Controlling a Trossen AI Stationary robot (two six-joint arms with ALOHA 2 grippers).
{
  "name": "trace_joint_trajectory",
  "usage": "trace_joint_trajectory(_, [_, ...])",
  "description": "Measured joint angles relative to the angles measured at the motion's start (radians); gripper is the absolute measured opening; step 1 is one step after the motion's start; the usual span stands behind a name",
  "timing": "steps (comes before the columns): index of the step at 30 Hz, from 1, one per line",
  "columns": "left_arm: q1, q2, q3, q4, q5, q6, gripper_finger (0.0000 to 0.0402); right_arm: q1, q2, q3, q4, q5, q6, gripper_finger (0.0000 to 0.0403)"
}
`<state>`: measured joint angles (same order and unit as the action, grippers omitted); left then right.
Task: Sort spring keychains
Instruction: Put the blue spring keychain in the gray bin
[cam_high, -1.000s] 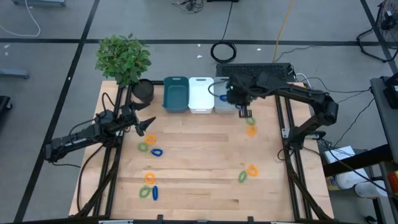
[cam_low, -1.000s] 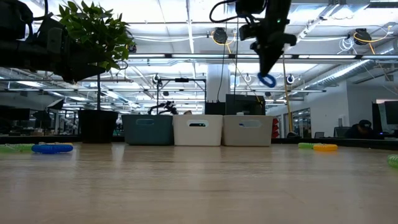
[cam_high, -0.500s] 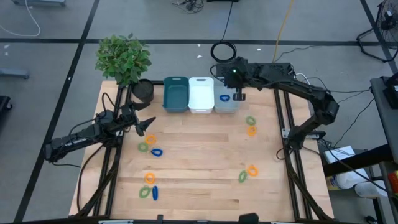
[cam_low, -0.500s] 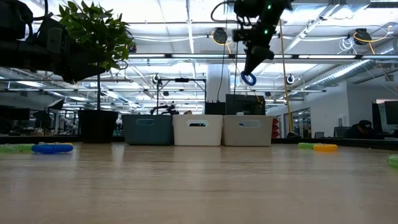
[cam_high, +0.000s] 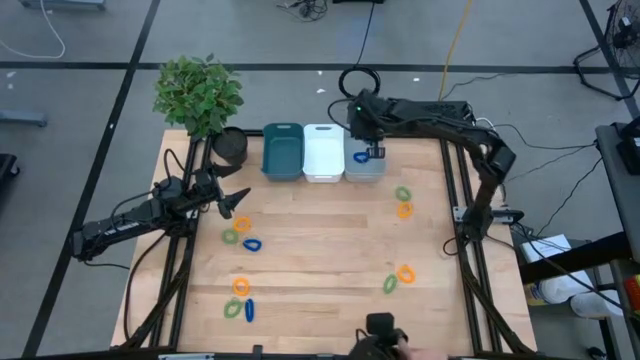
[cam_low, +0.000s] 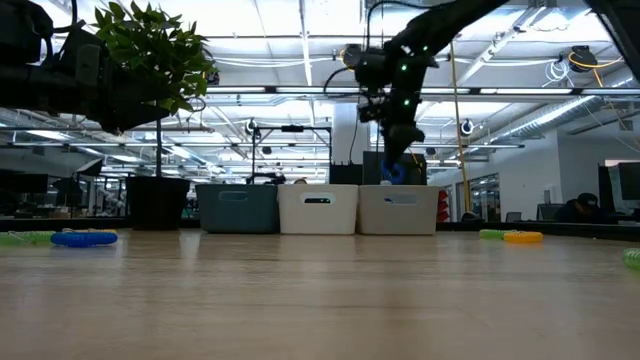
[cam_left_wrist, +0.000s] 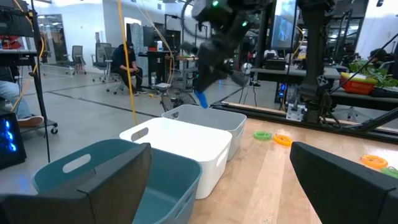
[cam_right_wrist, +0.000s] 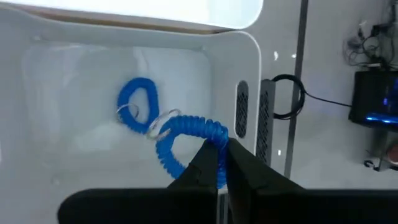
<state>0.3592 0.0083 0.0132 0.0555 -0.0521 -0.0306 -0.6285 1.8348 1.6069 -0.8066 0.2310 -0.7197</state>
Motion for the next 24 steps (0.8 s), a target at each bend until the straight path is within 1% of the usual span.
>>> trace_joint_trajectory(3, [0.0,0.0,0.0,0.0,0.001,0.0,0.0392,0.001,0.061,0.032,-0.004,-0.002,-0.001,0.0])
trace_joint_trajectory(7, [0.0,0.0,0.0,0.0,0.001,0.0,0.0392,0.001,0.134,0.064,-0.042,-0.051,0.0,0.0])
trace_joint_trajectory(9, [0.0,0.0,0.0,0.0,0.001,0.0,0.0392,0.001,0.158,0.068,-0.043,-0.053,0.0,0.0])
trace_joint_trajectory(11, [0.0,0.0,0.0,0.0,0.001,0.0,0.0392,0.001,0.175,0.069,-0.044,-0.055,0.0,0.0])
trace_joint_trajectory(15, [0.0,0.0,0.0,0.0,0.001,0.0,0.0392,0.0,0.2,0.07,-0.061,-0.106,0.009,0.0])
trace_joint_trajectory(18, [0.0,0.0,0.0,0.0,0.001,0.0,0.0392,0.0,0.212,0.07,-0.062,-0.114,0.018,0.0])
trace_joint_trajectory(21, [0.0,0.0,0.0,0.0,0.001,0.0,0.0392,-0.002,0.216,0.07,-0.074,-0.154,0.023,0.0])
trace_joint_trajectory(24, [0.0,0.0,0.0,0.0,0.0,0.0,0.0392,0.002,0.225,0.07,-0.07,-0.154,0.026,0.0])
